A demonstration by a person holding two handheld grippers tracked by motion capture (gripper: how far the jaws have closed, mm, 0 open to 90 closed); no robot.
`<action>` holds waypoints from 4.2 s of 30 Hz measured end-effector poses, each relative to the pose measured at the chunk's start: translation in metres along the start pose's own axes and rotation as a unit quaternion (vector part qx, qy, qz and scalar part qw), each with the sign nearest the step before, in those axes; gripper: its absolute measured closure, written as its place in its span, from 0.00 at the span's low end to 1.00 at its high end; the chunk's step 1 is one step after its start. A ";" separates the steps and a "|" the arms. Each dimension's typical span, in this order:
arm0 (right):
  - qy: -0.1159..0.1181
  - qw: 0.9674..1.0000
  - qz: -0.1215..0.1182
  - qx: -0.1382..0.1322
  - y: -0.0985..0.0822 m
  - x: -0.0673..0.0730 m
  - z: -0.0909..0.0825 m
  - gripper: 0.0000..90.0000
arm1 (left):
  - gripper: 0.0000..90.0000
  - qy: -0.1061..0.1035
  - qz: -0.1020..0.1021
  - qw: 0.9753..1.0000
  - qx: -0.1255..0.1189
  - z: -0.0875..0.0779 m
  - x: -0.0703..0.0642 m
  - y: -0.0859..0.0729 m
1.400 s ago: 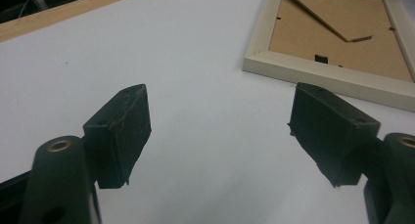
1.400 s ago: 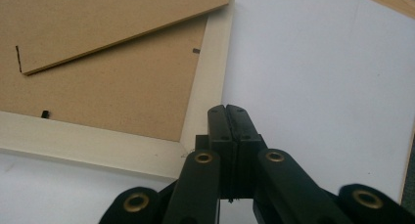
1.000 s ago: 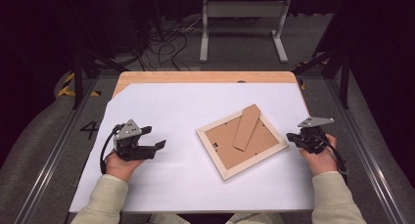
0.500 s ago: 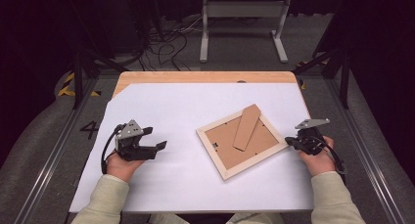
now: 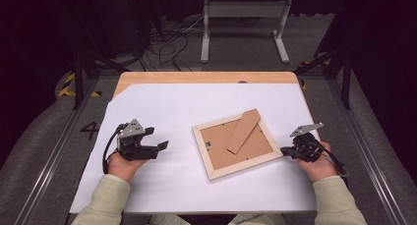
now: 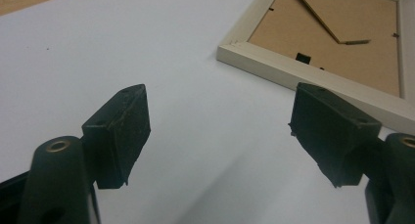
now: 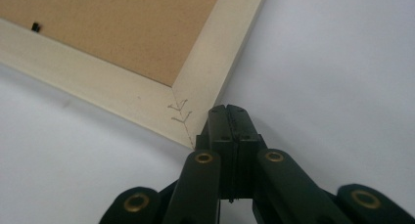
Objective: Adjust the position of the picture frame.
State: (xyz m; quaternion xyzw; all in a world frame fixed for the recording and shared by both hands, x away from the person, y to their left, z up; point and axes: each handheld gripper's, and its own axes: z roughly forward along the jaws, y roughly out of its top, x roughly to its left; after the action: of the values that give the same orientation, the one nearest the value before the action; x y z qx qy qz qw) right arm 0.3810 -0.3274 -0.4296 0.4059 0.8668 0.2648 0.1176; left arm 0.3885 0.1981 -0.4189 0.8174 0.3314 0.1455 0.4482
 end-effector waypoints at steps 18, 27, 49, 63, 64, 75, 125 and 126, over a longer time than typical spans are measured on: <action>0.062 0.991 -0.105 0.048 0.013 0.048 0.007 1.00 | 0.26 -0.011 0.003 1.000 0.011 0.007 -0.003 0.004; 0.090 0.983 -0.153 0.056 0.020 0.070 0.013 1.00 | 0.26 -0.012 0.001 1.000 0.016 0.009 -0.004 0.004; 0.063 0.991 -0.114 0.011 0.018 0.051 0.000 1.00 | 0.99 -0.205 0.123 0.963 0.125 0.022 -0.045 0.013; 0.061 0.992 -0.111 0.010 0.018 0.051 0.000 1.00 | 0.99 -0.230 0.151 0.939 0.208 0.039 -0.054 0.007; 0.061 0.992 -0.112 0.009 0.018 0.050 0.000 1.00 | 0.99 -0.232 0.150 0.938 0.212 0.040 -0.054 0.006; 0.056 0.992 -0.111 0.005 0.018 0.050 -0.002 1.00 | 0.99 -0.210 0.152 0.936 0.239 0.047 -0.054 0.002; 0.087 0.986 -0.098 -0.108 0.051 0.077 0.021 1.00 | 0.89 -0.007 -0.018 0.997 0.078 0.034 -0.012 -0.009; 0.092 0.985 -0.099 -0.107 0.054 0.079 0.025 1.00 | 0.88 -0.007 -0.017 0.997 0.077 0.033 -0.012 -0.010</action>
State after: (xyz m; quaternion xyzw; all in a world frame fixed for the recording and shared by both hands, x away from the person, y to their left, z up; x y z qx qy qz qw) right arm 0.3751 -0.2292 -0.4192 0.2767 0.8766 0.3791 0.1060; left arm 0.3931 0.1734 -0.4451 0.8449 0.3521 0.1061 0.3885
